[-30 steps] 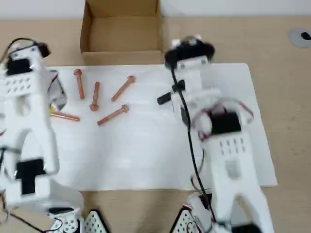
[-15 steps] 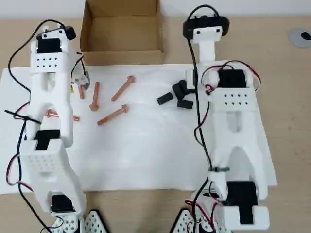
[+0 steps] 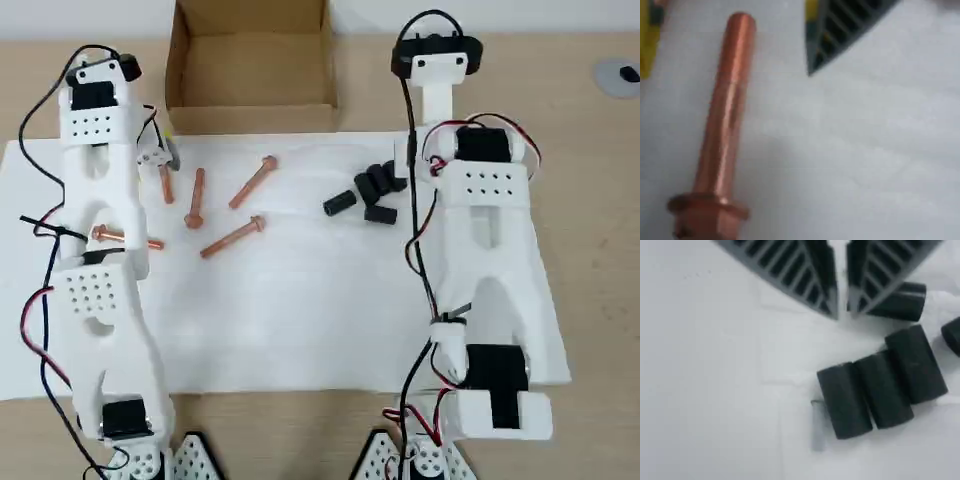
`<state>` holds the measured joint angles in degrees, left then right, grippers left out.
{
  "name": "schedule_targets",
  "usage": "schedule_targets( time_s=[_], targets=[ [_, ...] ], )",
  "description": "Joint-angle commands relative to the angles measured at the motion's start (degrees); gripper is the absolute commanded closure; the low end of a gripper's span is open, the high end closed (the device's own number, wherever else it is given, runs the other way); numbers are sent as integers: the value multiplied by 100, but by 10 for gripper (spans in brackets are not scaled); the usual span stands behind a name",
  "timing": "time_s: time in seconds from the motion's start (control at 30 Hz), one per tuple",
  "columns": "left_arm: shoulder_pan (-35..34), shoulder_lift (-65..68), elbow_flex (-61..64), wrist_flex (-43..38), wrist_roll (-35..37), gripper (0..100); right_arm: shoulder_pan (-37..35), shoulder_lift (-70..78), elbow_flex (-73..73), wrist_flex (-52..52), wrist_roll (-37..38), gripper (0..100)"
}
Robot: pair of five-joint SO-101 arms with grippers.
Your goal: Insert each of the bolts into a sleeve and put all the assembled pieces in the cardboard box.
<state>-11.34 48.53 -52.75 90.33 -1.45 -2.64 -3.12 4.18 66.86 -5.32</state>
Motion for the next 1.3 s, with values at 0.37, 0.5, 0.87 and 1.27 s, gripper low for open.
schedule_targets(
  time_s=[0.37, 0.5, 0.87, 1.27],
  targets=[
    [299, 1226, -1600, -62, -167, 778, 101, -4, -356, -26, -26, 989],
    [440, 1622, -1600, -62, -167, 779, 92, -13, -356, -26, -26, 989],
    [413, 1807, -1855, 35, -141, 812, 92, -40, -338, 18, -26, 989],
    [396, 1754, -1916, 246, -141, 991, 101, -48, -347, 26, -26, 989]
  ],
)
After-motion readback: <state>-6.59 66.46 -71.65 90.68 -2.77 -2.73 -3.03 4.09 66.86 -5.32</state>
